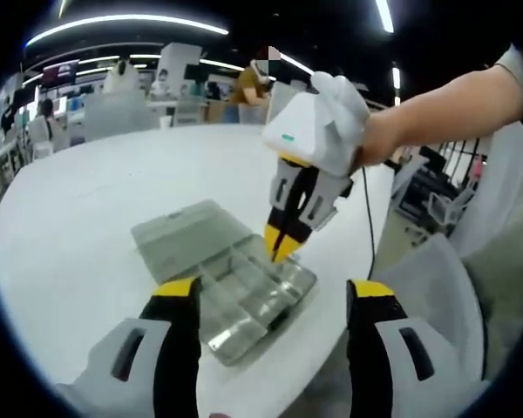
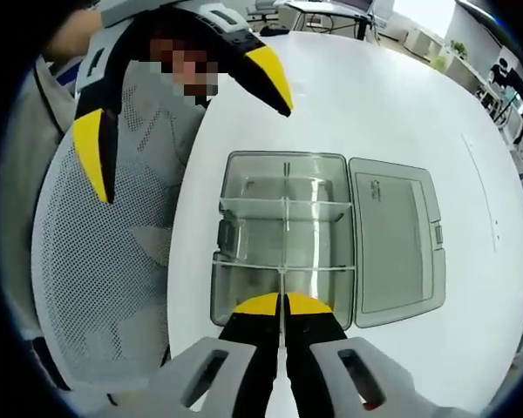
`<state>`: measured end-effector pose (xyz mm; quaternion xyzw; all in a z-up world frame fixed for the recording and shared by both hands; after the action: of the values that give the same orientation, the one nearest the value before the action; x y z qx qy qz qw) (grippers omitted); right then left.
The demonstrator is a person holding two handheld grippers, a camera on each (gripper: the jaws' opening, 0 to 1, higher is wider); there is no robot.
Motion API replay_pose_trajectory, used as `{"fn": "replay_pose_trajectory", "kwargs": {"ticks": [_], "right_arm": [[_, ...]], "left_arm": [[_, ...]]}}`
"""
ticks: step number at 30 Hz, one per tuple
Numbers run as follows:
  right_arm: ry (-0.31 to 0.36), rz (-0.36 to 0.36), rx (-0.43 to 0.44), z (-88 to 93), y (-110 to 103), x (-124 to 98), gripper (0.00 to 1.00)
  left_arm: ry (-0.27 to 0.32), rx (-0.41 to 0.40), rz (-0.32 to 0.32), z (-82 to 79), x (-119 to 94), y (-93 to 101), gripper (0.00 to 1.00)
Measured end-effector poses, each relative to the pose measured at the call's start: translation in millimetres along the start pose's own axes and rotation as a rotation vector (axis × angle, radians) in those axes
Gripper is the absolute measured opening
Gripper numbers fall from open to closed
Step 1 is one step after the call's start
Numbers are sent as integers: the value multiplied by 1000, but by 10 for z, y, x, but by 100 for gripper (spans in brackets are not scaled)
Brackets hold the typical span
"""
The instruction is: Insert the divider into the dual guide fixture by aligning both edges with the guide slots and pushing it downward to the bottom, including one-sided entry, uneven engagement, binding, and posture correction.
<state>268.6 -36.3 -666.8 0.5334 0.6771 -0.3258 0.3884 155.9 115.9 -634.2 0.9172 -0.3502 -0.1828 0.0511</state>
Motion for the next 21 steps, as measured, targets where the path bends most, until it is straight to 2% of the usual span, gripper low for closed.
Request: {"fn": "replay_pose_trajectory", "kwargs": {"ticks": [21], "right_arm": [[16, -10, 68, 78, 32, 114, 0]], "left_arm": [[-3, 0, -5, -1, -16, -9, 67]]}}
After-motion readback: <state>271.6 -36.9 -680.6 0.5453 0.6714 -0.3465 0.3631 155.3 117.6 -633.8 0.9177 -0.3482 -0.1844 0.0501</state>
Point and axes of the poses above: the point that each gripper's makers call its tool centre point, and the gripper's own axes: x roughly forward along the fingers, y roughly to its right, z roughly out of its underside, the point moved 10 cm from there along -x, roughly backward along the fingers, and after that the axes turned 11 degrees about y, right-handed, at the moved point
